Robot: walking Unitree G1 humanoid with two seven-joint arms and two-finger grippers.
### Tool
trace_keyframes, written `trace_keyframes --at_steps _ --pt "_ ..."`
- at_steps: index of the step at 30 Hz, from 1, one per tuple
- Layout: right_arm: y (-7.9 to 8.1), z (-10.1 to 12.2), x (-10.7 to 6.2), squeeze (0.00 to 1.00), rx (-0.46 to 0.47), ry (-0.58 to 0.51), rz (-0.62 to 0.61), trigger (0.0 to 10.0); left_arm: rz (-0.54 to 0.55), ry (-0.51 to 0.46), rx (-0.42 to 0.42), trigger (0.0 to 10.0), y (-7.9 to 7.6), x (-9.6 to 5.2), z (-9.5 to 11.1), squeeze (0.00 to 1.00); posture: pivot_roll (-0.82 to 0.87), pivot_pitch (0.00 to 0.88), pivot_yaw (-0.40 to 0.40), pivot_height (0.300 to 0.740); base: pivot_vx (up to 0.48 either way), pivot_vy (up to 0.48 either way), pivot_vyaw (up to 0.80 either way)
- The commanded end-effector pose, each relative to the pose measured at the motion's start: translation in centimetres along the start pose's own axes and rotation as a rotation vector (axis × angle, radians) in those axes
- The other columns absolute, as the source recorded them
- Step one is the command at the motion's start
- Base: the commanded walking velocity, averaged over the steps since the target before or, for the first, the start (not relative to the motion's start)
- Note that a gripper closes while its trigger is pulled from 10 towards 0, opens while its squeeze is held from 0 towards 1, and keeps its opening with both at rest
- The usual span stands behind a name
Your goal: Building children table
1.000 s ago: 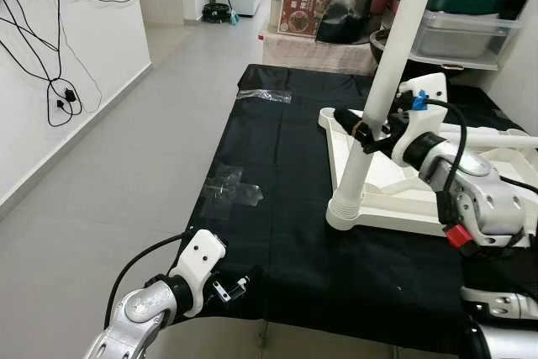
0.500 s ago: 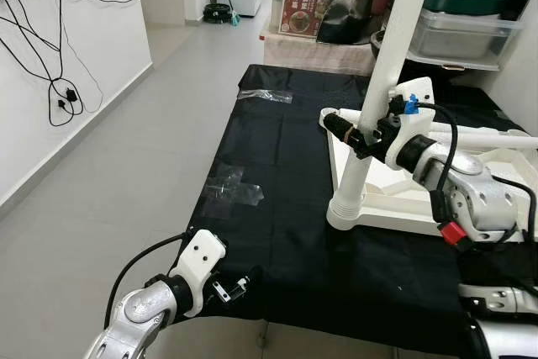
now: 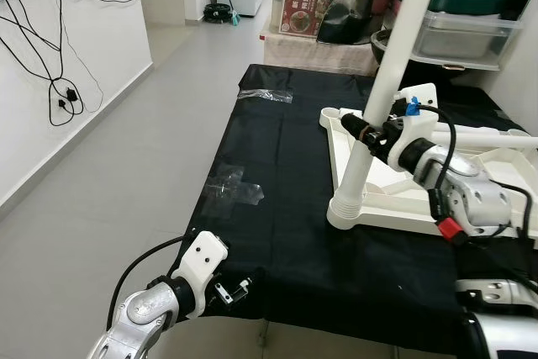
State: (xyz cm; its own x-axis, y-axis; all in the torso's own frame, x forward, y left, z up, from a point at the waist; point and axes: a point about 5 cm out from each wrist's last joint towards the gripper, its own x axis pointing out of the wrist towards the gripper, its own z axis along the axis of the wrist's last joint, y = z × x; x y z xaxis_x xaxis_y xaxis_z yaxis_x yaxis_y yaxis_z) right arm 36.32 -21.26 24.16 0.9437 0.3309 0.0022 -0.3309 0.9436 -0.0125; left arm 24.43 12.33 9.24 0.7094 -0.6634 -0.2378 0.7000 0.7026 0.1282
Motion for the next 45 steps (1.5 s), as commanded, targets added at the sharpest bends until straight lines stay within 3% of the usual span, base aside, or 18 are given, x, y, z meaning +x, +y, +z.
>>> trace_keyframes --at_steps 1,16,24,25,29,35,45 --pt "-0.8 0.5 -0.3 0.00 0.012 -0.037 -0.059 0.0 -0.006 0.006 0.014 10.0 -0.2 0.0 -0.1 0.00 0.01 0.000 -0.079 0.740 0.000 0.000 0.00" --pt "0.3 0.0 -1.4 0.00 0.049 -0.088 -0.144 0.0 -0.009 0.005 0.020 10.0 -0.1 0.0 0.1 0.00 0.00 0.000 -0.072 0.740 0.000 0.000 0.00" --pt "2.1 -1.0 -2.0 0.00 0.045 -0.092 -0.173 0.0 -0.005 0.006 0.020 10.0 -0.1 0.0 0.1 0.00 0.00 0.000 -0.071 0.740 0.000 0.000 0.00" --pt "3.0 -1.4 -2.4 0.00 0.024 -0.092 -0.230 0.0 -0.002 0.006 0.018 10.0 -0.1 0.0 0.0 0.00 0.00 0.000 -0.071 0.740 0.000 0.000 0.00" --pt "3.5 -1.6 -2.8 0.00 -0.012 -0.090 -0.303 0.0 0.001 0.004 0.017 10.0 -0.1 0.1 0.0 0.00 -0.01 0.000 -0.077 0.740 0.000 0.000 0.00" --pt "3.3 -2.4 -3.4 0.00 0.003 -0.023 -0.486 0.0 0.006 0.003 0.016 10.0 -0.1 0.2 0.0 0.00 -0.01 0.000 -0.085 0.740 0.000 0.000 0.00" --pt "4.0 -4.5 -2.7 0.00 0.044 0.093 -0.639 0.0 0.016 0.001 0.011 10.0 -0.1 0.4 -0.1 0.00 0.00 0.000 -0.101 0.740 0.000 0.000 0.00"
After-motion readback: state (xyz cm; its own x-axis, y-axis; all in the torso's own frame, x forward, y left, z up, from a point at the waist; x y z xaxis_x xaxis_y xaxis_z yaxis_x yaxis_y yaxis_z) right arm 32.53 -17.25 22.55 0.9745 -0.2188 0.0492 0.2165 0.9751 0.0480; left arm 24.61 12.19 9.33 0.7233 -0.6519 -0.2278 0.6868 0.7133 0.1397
